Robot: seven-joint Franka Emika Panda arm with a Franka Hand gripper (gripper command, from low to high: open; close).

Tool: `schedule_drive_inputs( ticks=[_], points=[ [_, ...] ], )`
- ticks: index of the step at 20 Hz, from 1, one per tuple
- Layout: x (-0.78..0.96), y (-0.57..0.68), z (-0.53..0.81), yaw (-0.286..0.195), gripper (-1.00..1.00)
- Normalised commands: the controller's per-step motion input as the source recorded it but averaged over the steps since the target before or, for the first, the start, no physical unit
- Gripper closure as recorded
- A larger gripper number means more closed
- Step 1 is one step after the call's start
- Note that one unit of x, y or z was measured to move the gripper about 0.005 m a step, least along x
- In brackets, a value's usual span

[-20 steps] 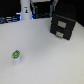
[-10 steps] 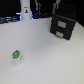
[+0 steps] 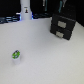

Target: Open the kcup holder, insert the kcup into the holder, and close the kcup holder

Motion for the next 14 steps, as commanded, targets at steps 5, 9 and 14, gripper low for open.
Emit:
schedule_drive_inputs(
  ticks=[5, 9, 14],
  points=[
    [-0.33, 0.72, -0.1, -0.184, -1.0],
    [-0.33, 0.7, -0.19, -0.181, -1.0],
    [-0.32, 0.63, -0.33, -0.189, -1.0]
  ],
)
